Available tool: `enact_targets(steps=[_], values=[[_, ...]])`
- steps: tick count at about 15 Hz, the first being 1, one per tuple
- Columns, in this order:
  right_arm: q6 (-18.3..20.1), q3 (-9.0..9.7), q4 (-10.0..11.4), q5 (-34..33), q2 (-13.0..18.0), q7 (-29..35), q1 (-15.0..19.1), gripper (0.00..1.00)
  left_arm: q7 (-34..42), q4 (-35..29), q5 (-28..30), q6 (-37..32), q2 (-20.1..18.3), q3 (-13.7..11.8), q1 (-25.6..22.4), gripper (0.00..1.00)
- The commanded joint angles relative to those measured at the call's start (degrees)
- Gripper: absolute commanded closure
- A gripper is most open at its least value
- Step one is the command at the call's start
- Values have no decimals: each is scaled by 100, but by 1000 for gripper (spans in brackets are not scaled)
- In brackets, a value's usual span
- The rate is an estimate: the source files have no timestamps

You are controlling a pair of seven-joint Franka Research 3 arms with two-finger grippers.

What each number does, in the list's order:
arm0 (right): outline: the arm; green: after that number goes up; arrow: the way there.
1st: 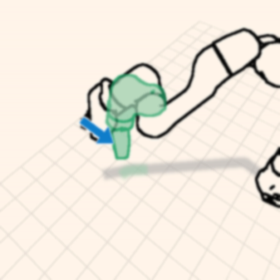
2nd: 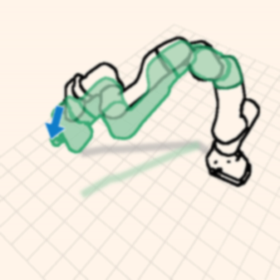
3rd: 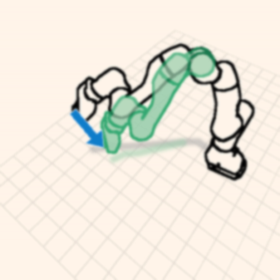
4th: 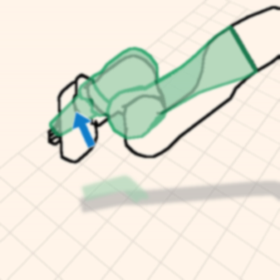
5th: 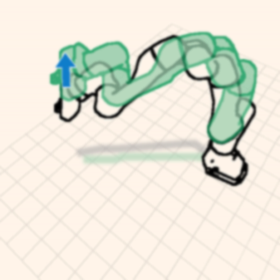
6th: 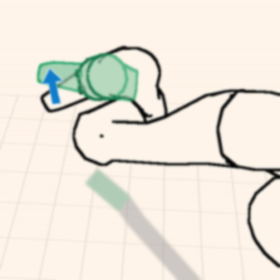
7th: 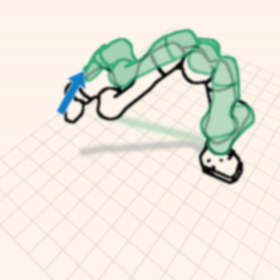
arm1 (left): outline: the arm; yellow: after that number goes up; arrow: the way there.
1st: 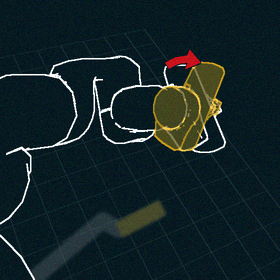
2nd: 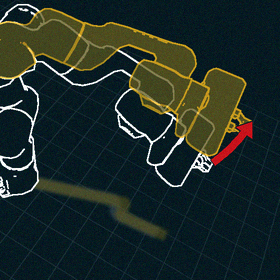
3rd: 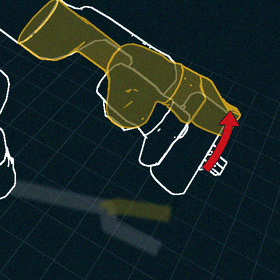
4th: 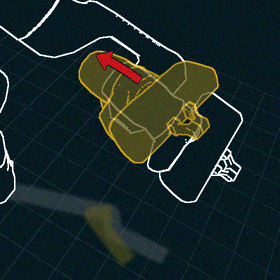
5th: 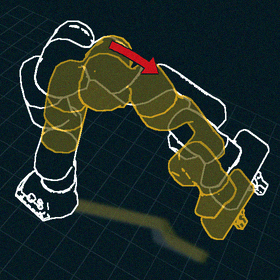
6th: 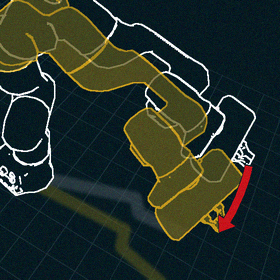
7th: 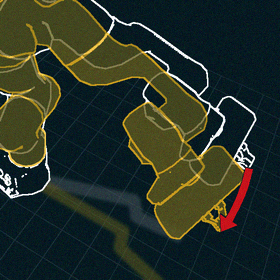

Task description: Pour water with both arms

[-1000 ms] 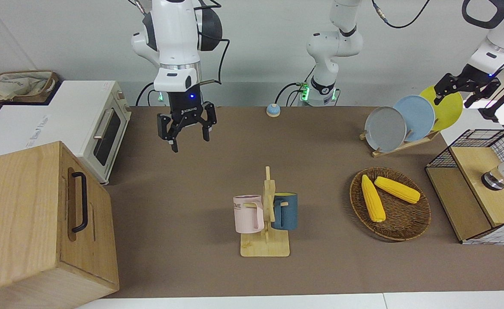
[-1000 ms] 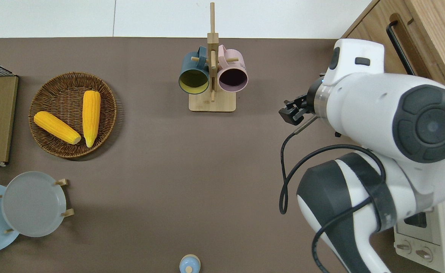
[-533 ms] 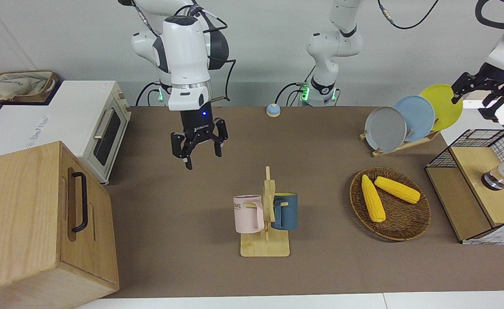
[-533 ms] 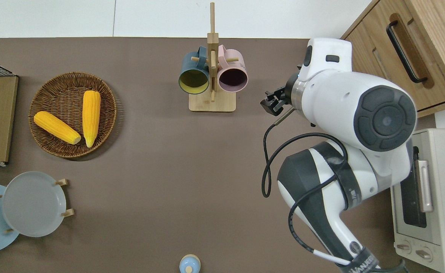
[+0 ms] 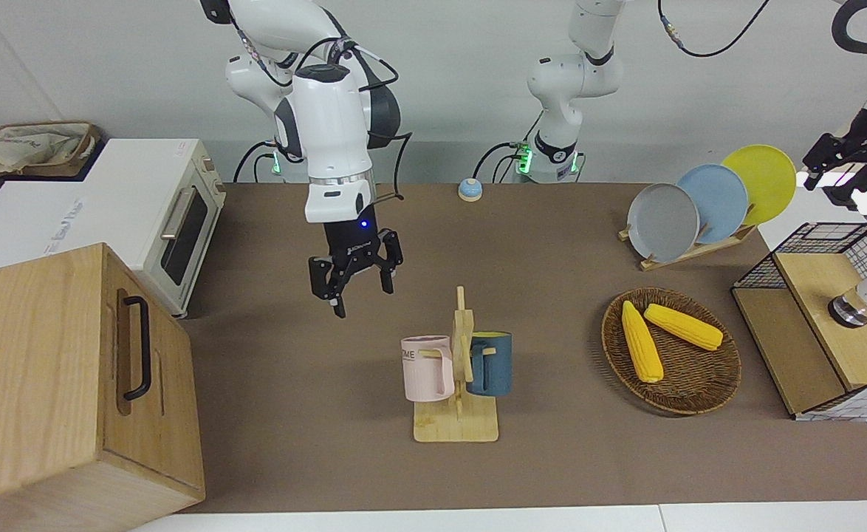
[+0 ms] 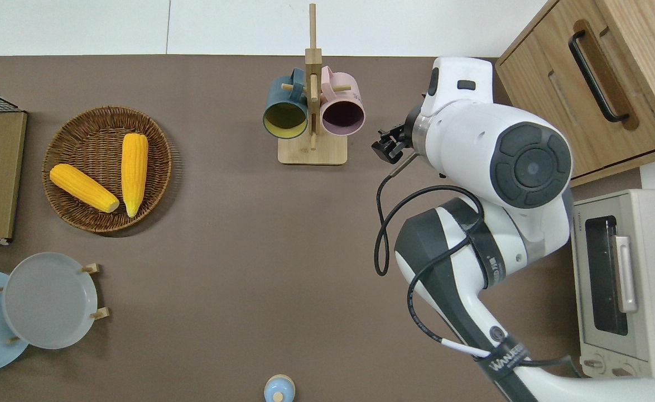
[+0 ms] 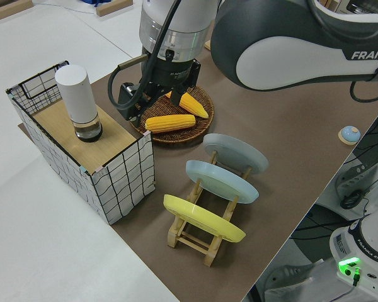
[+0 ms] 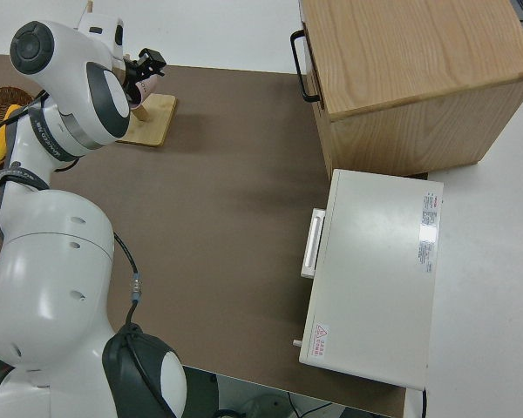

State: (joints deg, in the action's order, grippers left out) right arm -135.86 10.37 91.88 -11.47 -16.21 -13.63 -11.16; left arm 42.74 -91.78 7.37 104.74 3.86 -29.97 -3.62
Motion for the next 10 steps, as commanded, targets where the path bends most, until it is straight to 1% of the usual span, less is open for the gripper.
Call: enact_targets(steps=[1, 2, 4, 5, 7, 8, 10], values=[[-54, 35, -223, -162, -190, 132, -18, 15, 322, 108, 580, 616, 299, -27, -262, 9], [-115, 35, -223, -171, -199, 132, -18, 15, 323, 99, 659, 818, 343, -27, -262, 9], [-177, 35, -240, -180, -260, 132, 8, 15, 323, 47, 1018, 1258, 422, -27, -262, 9], [-177, 35, -293, -206, -330, 132, 17, 15, 323, 46, 1221, 1382, 492, -18, -262, 9], [-177, 35, -468, -338, -479, 237, 8, 17, 331, 46, 1625, 1610, 624, -18, -262, 7], [-177, 44, -478, -460, -541, 377, 17, 17, 366, 46, 1740, 1724, 677, -18, -271, 7], [-203, 52, -583, -584, -638, 554, 0, 17, 489, 46, 1890, 1953, 809, -18, -271, 7]])
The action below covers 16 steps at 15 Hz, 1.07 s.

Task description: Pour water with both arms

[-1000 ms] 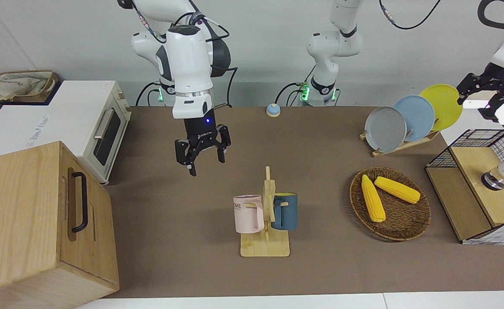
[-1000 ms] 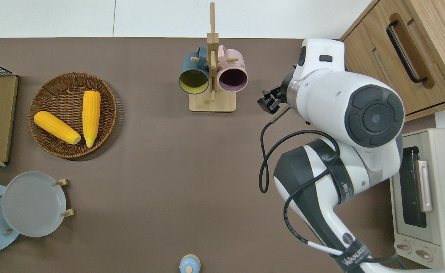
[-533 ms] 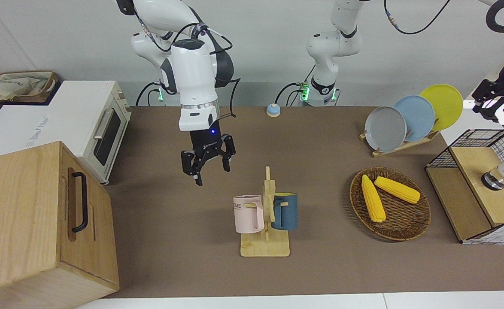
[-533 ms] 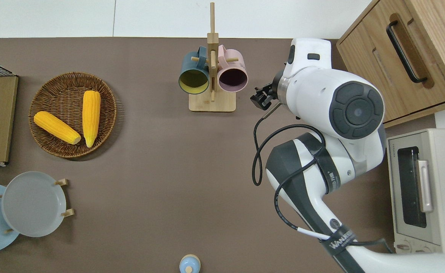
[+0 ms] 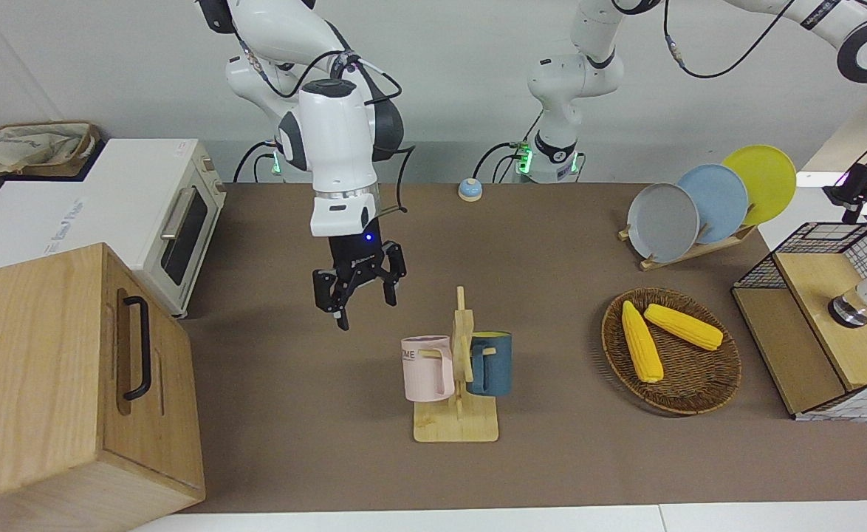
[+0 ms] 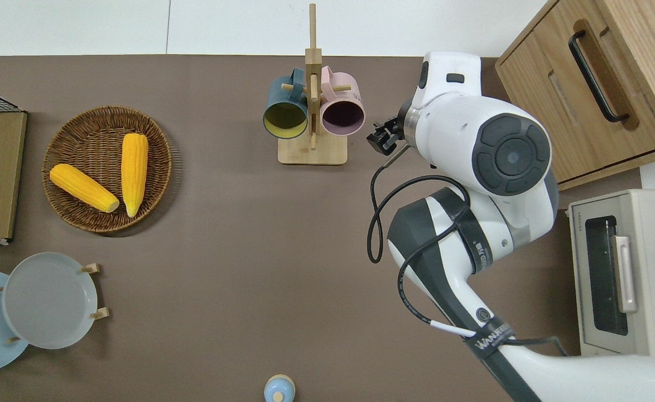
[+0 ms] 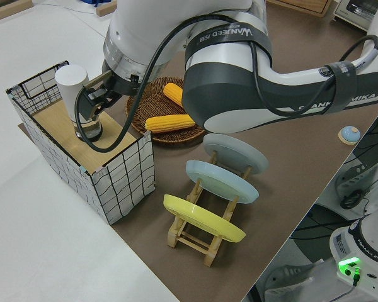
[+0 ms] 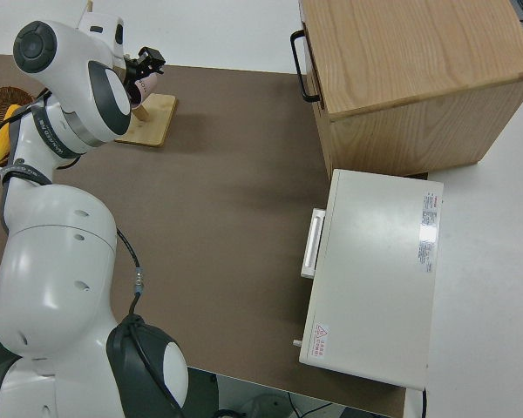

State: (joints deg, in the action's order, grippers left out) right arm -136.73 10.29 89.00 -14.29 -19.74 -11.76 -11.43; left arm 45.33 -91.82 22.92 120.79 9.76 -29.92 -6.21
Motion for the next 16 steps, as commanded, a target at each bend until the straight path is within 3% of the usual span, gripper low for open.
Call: enact_targets(steps=[1, 7, 8, 12, 16], values=[[-126, 61, -304, -311, -328, 368, 18, 17, 248, 33, 475, 462, 280, -14, -12, 7], [-126, 192, -489, -320, -601, 403, -70, 17, 704, 6, 1362, 1113, 728, 12, -64, 5], [-117, 219, -637, -329, -723, 403, -96, 17, 844, 6, 1486, 1244, 798, 30, -64, 5], [-205, 149, -875, -373, -1013, 403, -341, 25, 968, 15, 2031, 1580, 1053, 91, -73, 5], [-249, 96, -910, -679, -1067, 438, -404, 75, 1407, 41, 2576, 1667, 1185, 118, -82, 5]])
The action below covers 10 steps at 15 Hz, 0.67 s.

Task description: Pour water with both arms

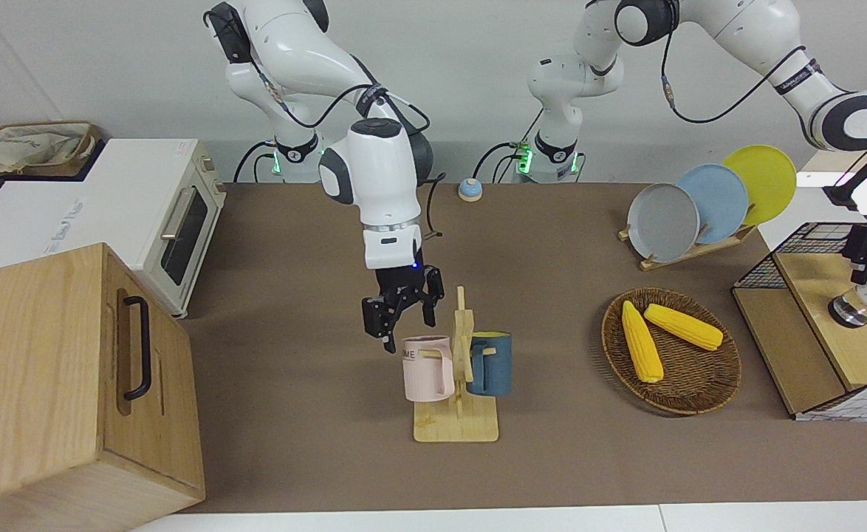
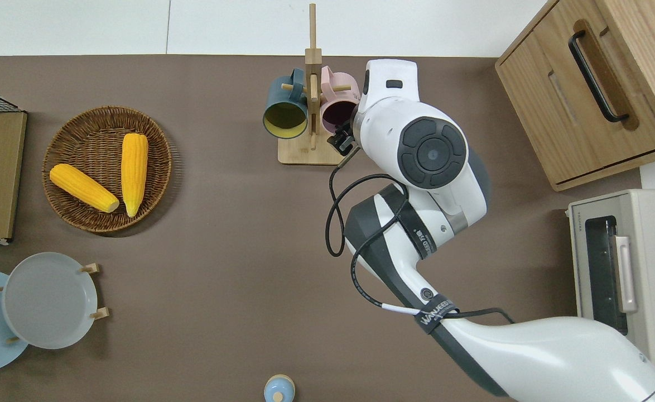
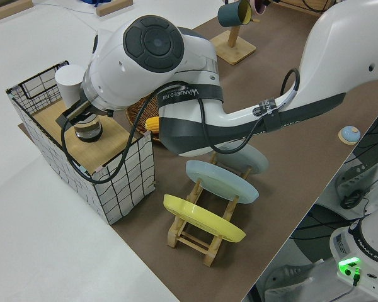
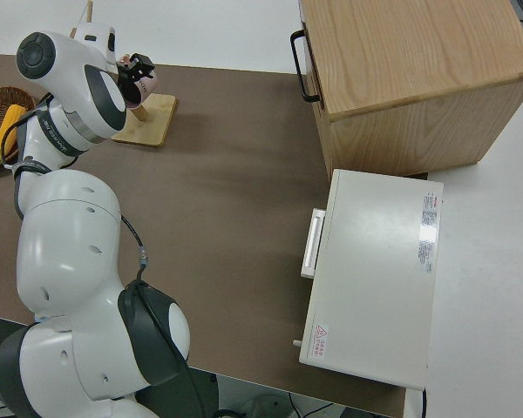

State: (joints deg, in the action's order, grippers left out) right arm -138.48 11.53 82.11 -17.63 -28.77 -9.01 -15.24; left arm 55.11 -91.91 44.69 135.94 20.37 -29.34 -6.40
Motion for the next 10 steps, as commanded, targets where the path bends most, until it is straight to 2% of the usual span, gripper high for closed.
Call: enact_targets(steps=[1, 4, 8, 10], values=[[-74, -28, -274, -538, -172, 154, -32, 96, 578, 68, 513, 152, 168, 60, -63, 5], [-56, -19, -283, -1022, -173, 163, -32, 138, 694, 86, 760, 248, 212, 60, -63, 5], [-56, -19, -283, -1049, -173, 163, -50, 297, 703, 94, 953, 442, 283, 192, -63, 5], [-65, -19, -283, -1058, -216, 163, -50, 339, 703, 103, 1077, 451, 318, 192, -63, 5]])
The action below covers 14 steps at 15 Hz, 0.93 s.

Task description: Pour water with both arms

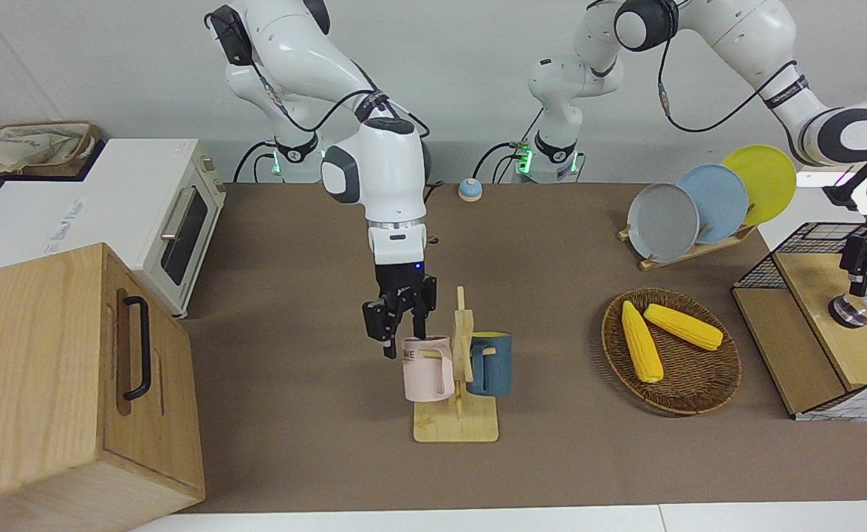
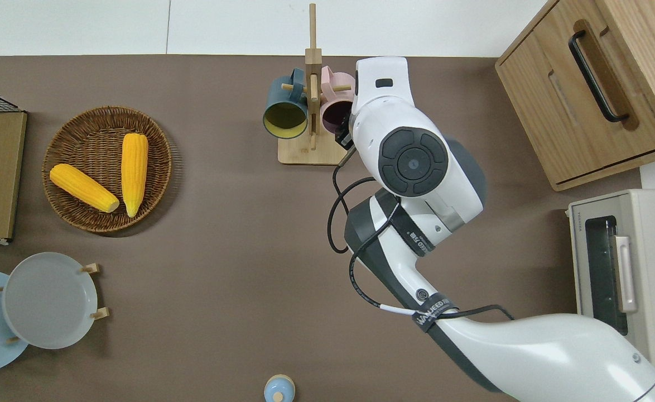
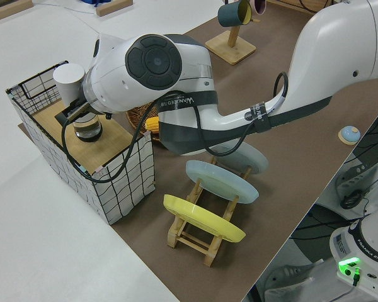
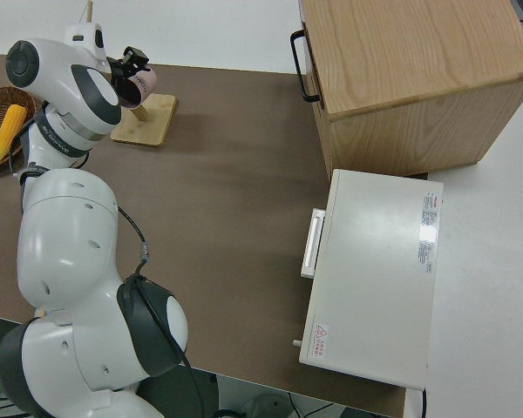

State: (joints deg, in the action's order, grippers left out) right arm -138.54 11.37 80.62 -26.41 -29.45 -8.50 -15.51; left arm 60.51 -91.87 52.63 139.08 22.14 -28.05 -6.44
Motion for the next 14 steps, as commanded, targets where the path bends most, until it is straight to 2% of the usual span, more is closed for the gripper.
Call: enact_targets(steps=[1, 2, 6, 9, 14], values=[[-59, -3, -134, -206, -158, 112, -31, 389, 163, 107, 283, 155, 142, 80, -68, 5], [-59, -3, -134, -276, -158, 112, -40, 443, 171, 116, 283, 155, 142, 89, -86, 5], [-68, -3, -134, -303, -219, 121, -40, 475, 171, 116, 283, 146, 142, 89, -103, 7], [-68, -3, -143, -312, -219, 182, -49, 590, 171, 116, 283, 155, 151, 89, -104, 7], [-68, -12, -134, -312, -219, 191, -40, 680, 171, 116, 283, 155, 142, 80, -104, 9]])
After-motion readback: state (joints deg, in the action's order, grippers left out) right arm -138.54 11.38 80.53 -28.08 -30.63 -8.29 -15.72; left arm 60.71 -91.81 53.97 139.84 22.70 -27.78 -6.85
